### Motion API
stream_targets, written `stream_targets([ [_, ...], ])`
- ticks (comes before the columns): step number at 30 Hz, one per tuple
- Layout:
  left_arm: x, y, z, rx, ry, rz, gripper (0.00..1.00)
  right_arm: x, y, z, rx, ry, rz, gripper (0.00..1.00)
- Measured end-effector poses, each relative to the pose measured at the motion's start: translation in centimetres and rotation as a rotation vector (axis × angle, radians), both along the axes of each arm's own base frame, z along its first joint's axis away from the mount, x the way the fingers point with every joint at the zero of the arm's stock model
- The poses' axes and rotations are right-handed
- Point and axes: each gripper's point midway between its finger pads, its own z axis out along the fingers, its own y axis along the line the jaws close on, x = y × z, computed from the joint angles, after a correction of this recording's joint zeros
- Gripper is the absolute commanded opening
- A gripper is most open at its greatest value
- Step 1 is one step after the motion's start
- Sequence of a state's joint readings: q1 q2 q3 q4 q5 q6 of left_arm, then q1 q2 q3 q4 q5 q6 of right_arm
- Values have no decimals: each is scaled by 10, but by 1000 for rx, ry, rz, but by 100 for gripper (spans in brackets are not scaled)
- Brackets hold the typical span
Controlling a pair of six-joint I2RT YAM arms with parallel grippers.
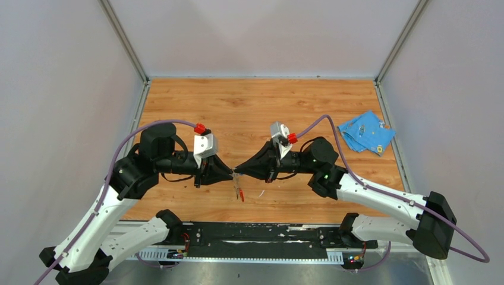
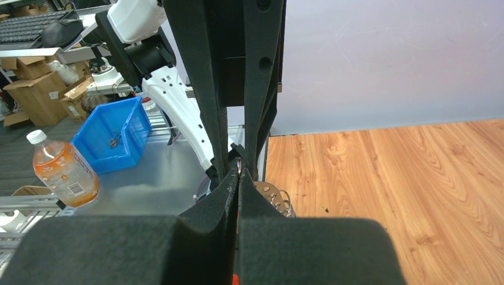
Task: Put the keys on the keyring
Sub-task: Adjust the keyring.
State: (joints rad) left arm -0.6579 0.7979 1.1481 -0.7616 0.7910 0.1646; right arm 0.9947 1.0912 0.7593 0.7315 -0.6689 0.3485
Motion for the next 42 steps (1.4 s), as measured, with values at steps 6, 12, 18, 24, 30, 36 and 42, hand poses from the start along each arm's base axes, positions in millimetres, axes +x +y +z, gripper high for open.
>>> stream_targets([
  [6, -1, -1, 1, -5, 11, 2, 22, -2, 1, -1, -6, -9, 2, 0],
  [12, 2, 0, 1, -5, 19, 21, 5, -4, 3, -1, -16, -20, 4, 0],
  [18, 10, 2, -1, 7, 24, 78, 0, -1, 4, -3, -23, -28, -13, 0],
  [24, 13, 3, -1, 11, 28, 100, 0, 0, 5, -4, -57, -10, -18, 37],
  [30, 19, 7, -6, 42, -46, 100, 0, 1, 3, 23, -153, -18, -27, 52],
  [36, 23, 13, -14, 92, -132, 87, 0, 10, -4, 49, -257, -66, -35, 44],
  [42, 29, 13, -14, 126, -180, 66, 0, 24, 5, 19, -469, -84, -2, 46],
])
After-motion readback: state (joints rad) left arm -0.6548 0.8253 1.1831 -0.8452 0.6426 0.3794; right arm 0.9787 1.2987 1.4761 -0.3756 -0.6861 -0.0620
